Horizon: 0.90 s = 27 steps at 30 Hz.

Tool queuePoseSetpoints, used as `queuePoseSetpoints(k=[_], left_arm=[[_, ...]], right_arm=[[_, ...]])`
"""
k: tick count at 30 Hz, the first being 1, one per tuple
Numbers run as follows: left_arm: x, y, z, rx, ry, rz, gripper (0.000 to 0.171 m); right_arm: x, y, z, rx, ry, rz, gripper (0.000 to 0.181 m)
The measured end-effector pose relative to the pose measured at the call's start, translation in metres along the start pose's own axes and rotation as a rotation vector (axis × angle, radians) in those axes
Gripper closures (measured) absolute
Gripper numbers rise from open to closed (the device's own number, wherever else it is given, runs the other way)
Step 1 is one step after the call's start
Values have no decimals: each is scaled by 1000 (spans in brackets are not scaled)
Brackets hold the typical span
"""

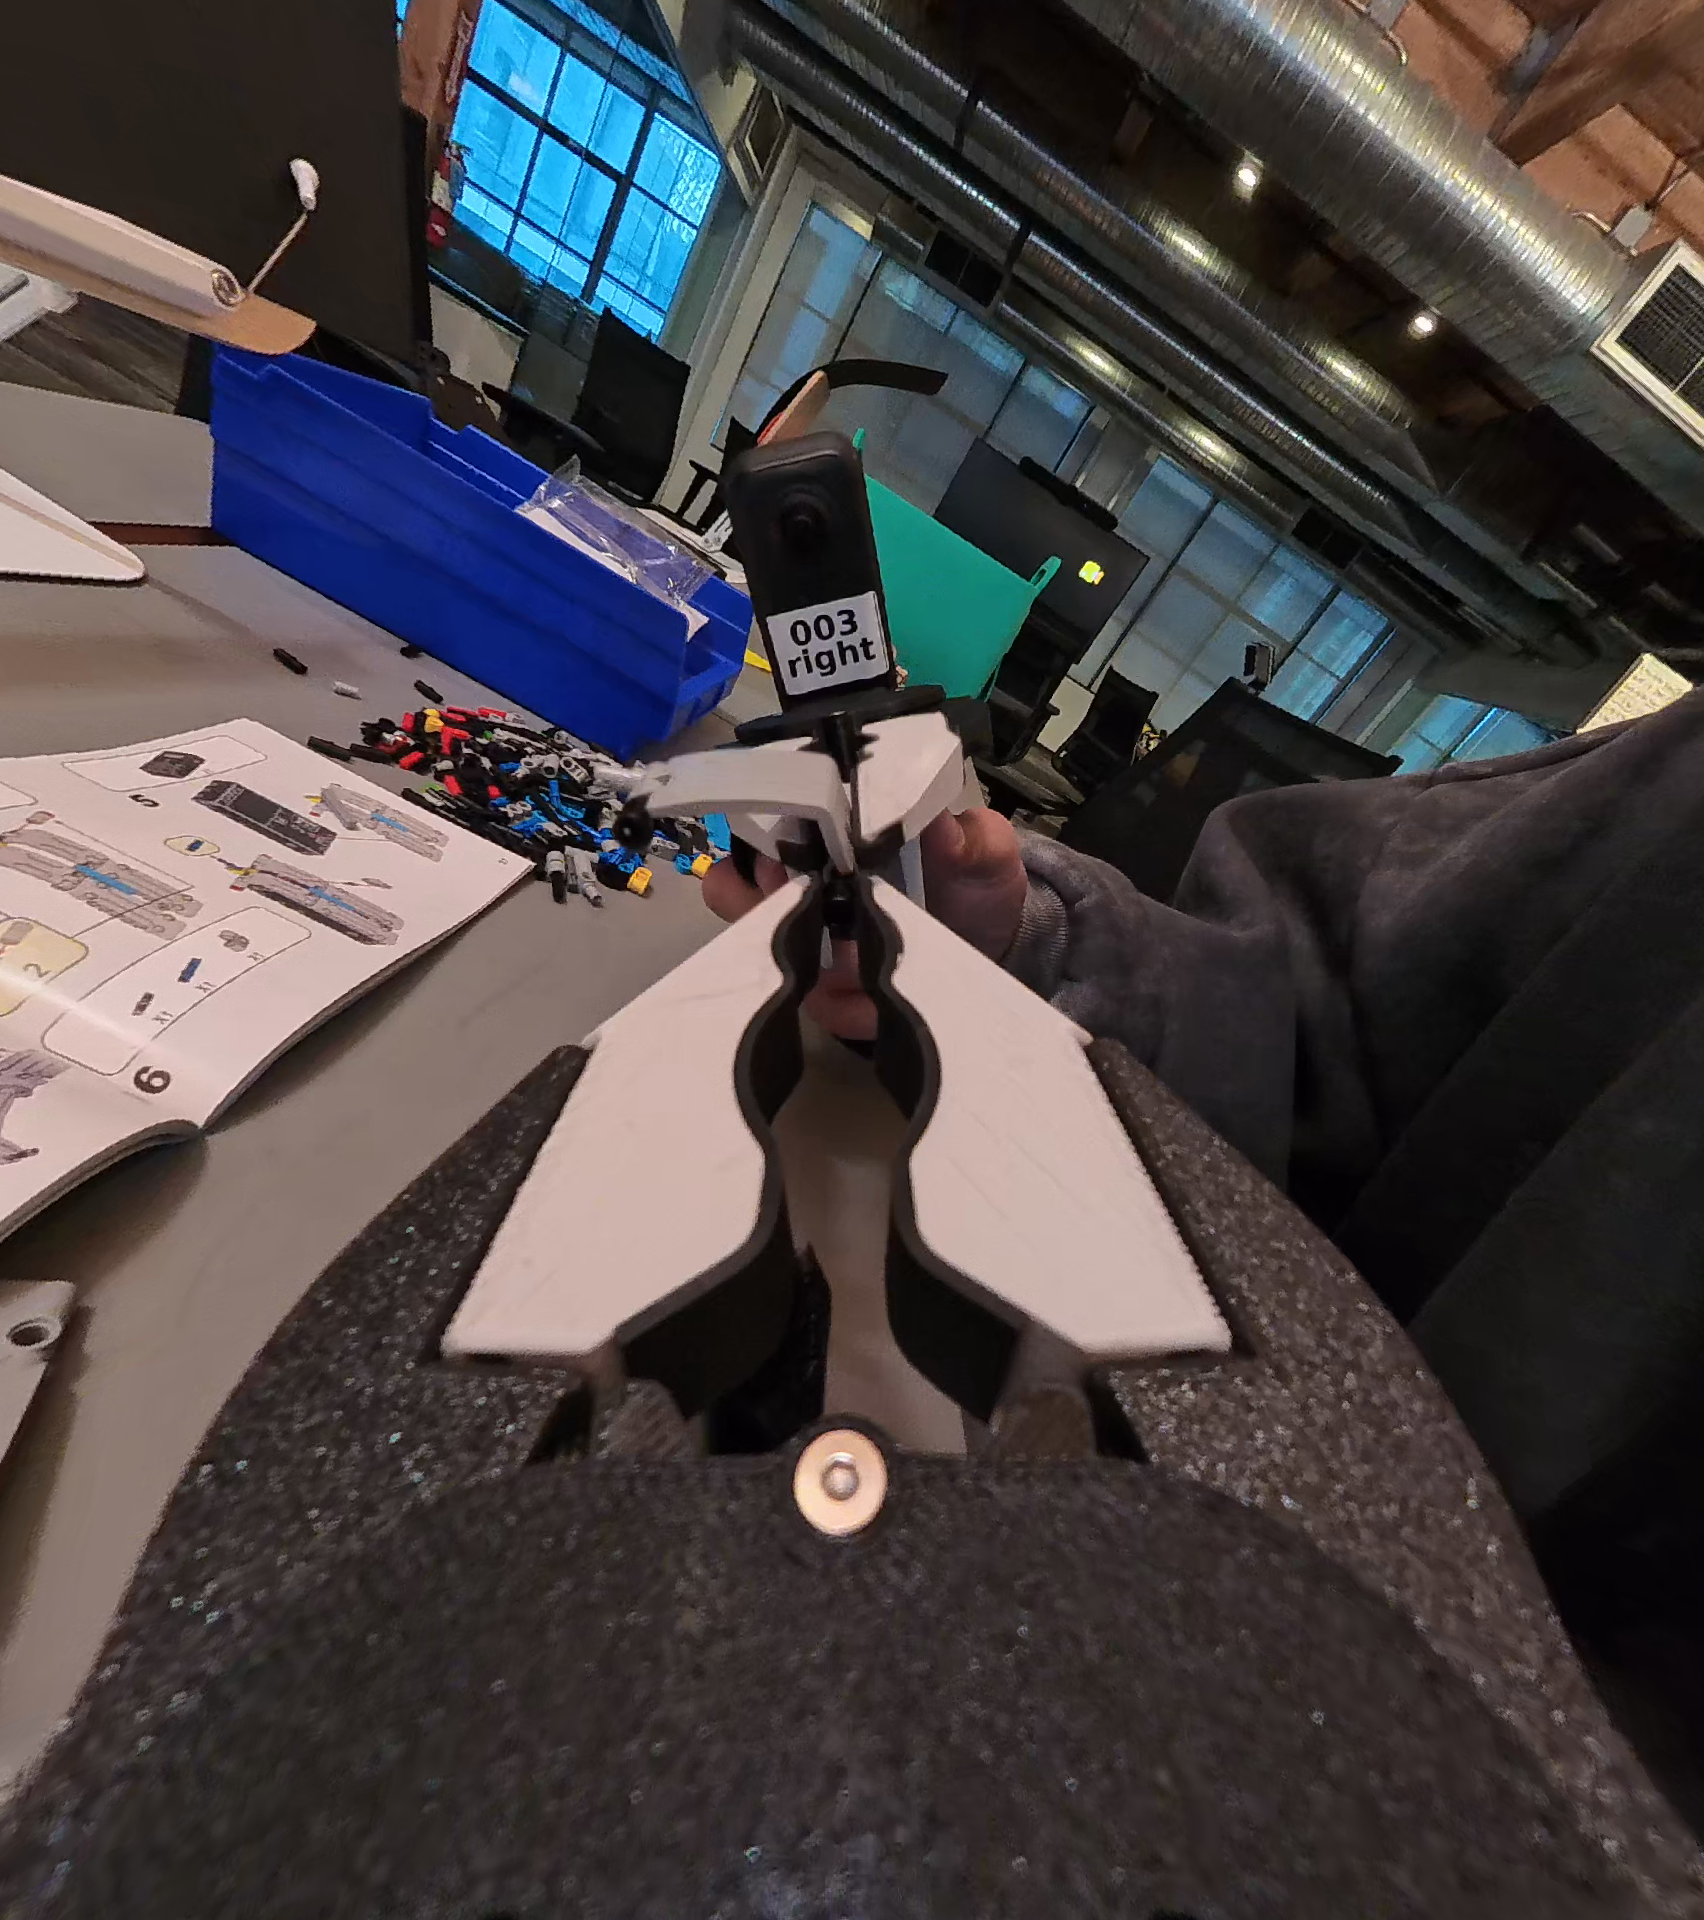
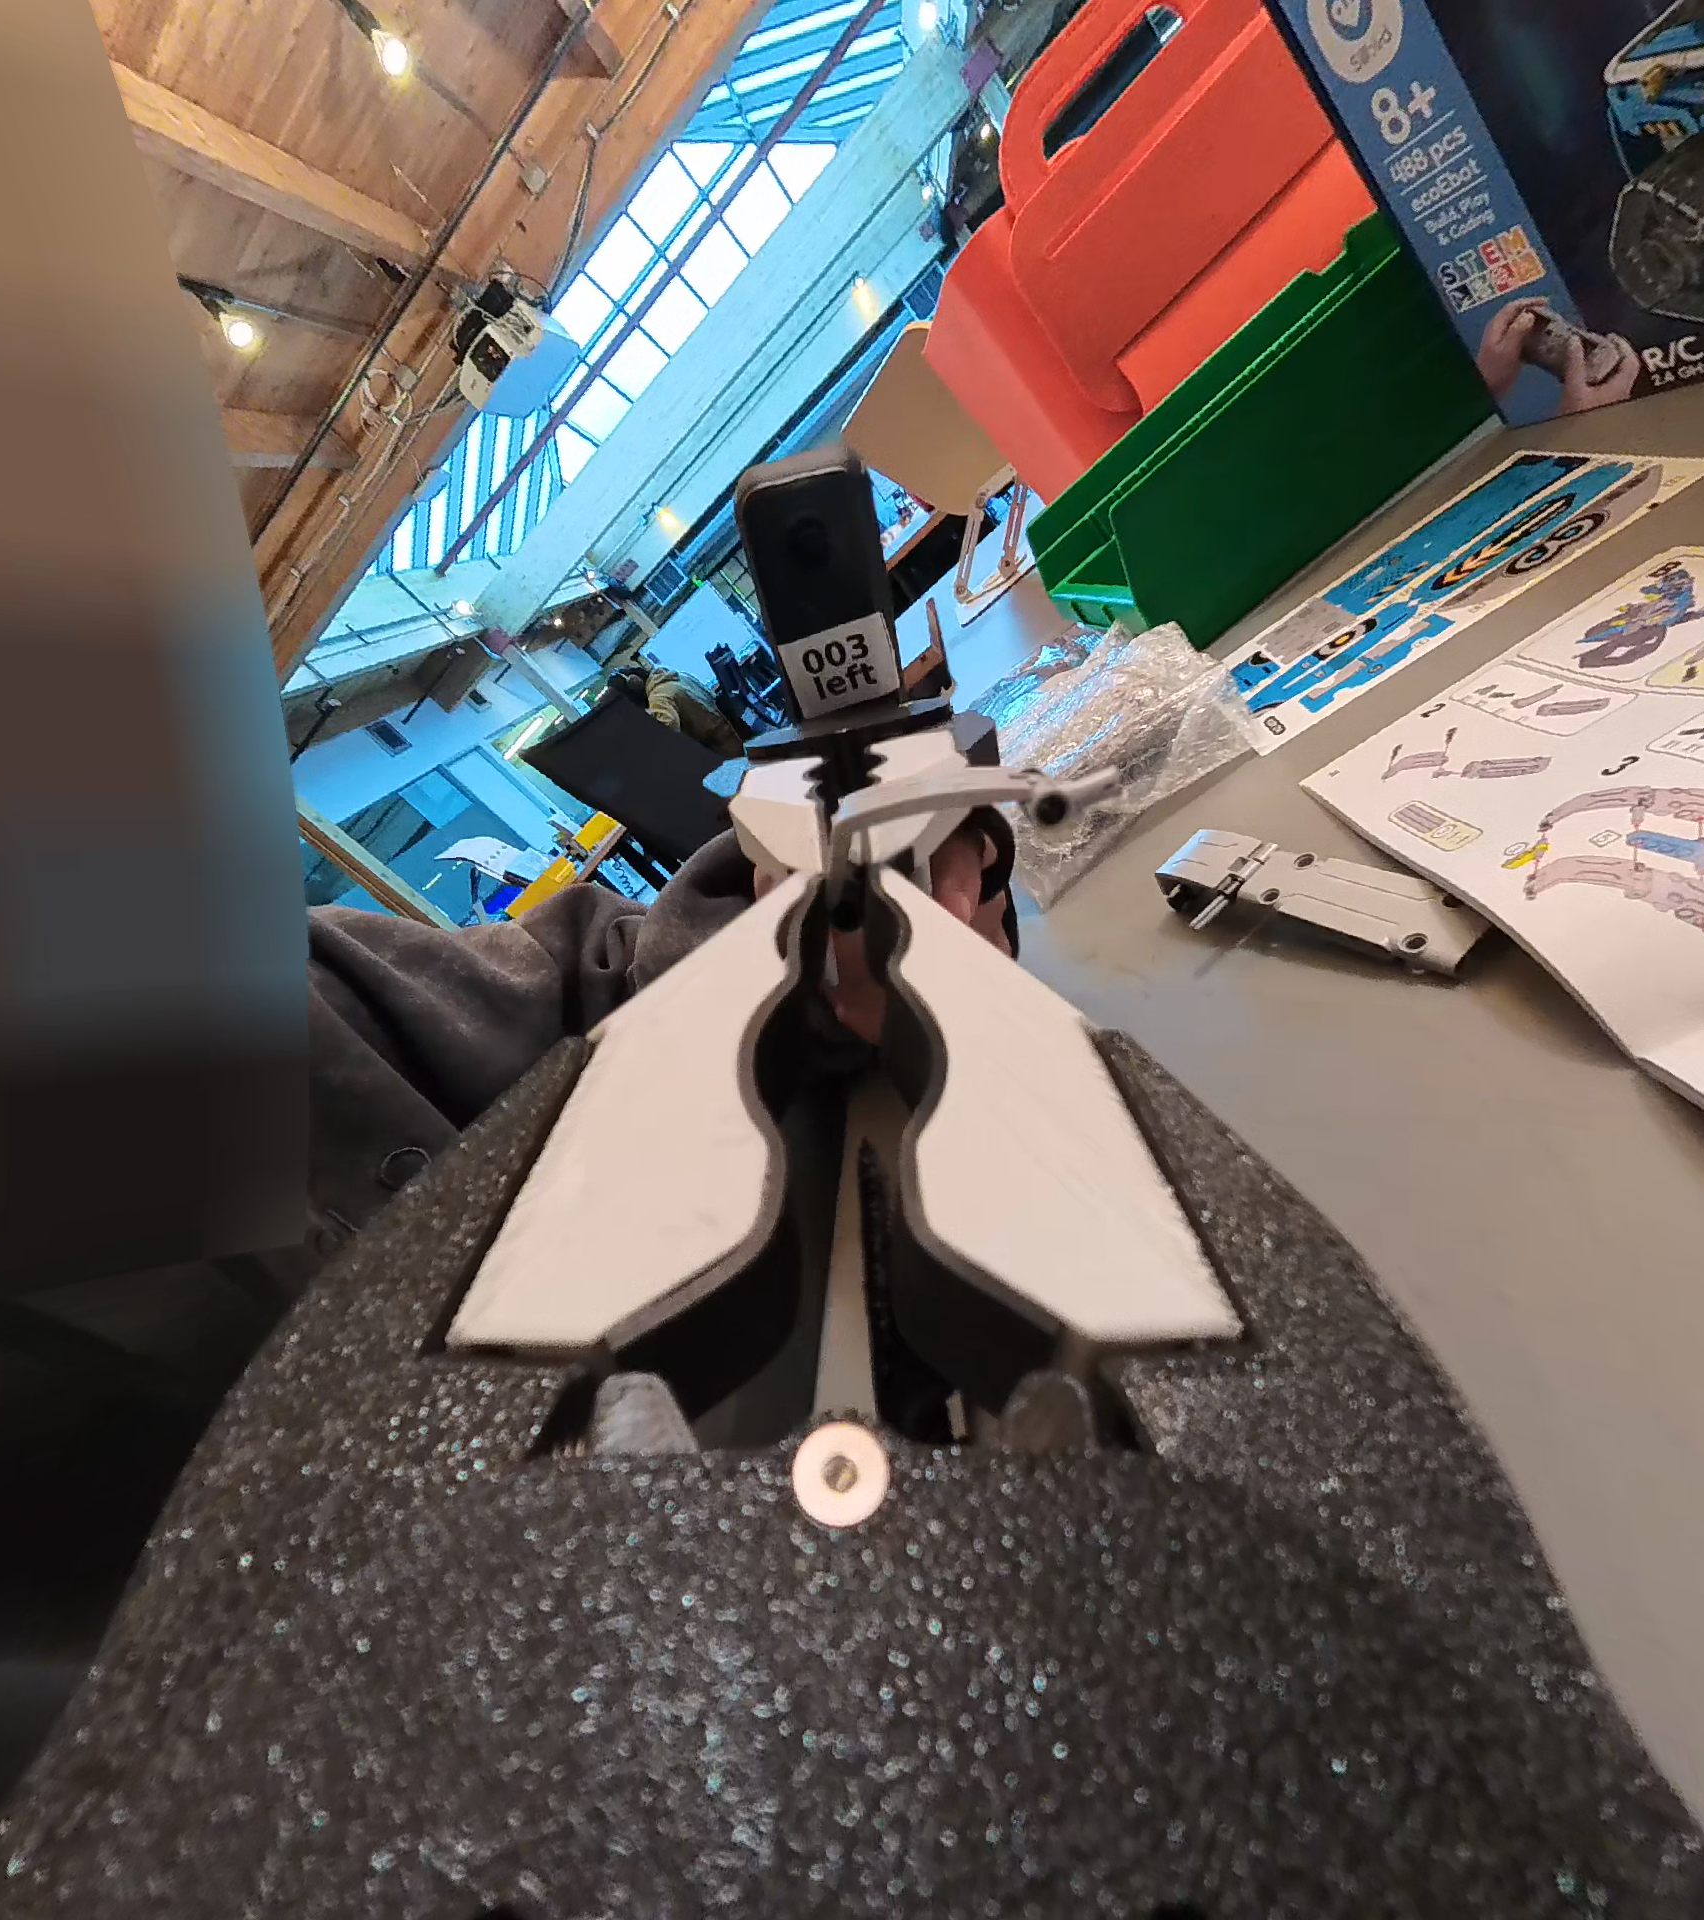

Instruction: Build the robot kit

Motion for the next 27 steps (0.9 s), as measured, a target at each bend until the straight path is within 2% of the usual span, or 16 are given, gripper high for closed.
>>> queuePoseSetpoints(k=[9, 14, 18, 27], left_arm=[[3, 4, -2, 10, 6, -4, 167], [-1, 4, -2, 3, -25, -14, 166], [-2, -6, 5, 15, 0, -1, 165], [0, 1, -3, -33, 2, -30, 166]], right_arm=[[-5, 3, 0, 6, -34, -12, 177], [0, 3, 0, 3, 6, -2, 177], [0, -1, 7, 49, 16, 8, 177], [-3, 6, -1, -6, -42, -21, 177]])
Point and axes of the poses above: each gripper's, where its closed fingertips meet, y out along the fingers, z out of its top, x = y × z across the jaws, the point moved 6 cm from there along -y, back along the fingers, and after that the axes turned 9 degrees about -z, right-handed, at the moved point
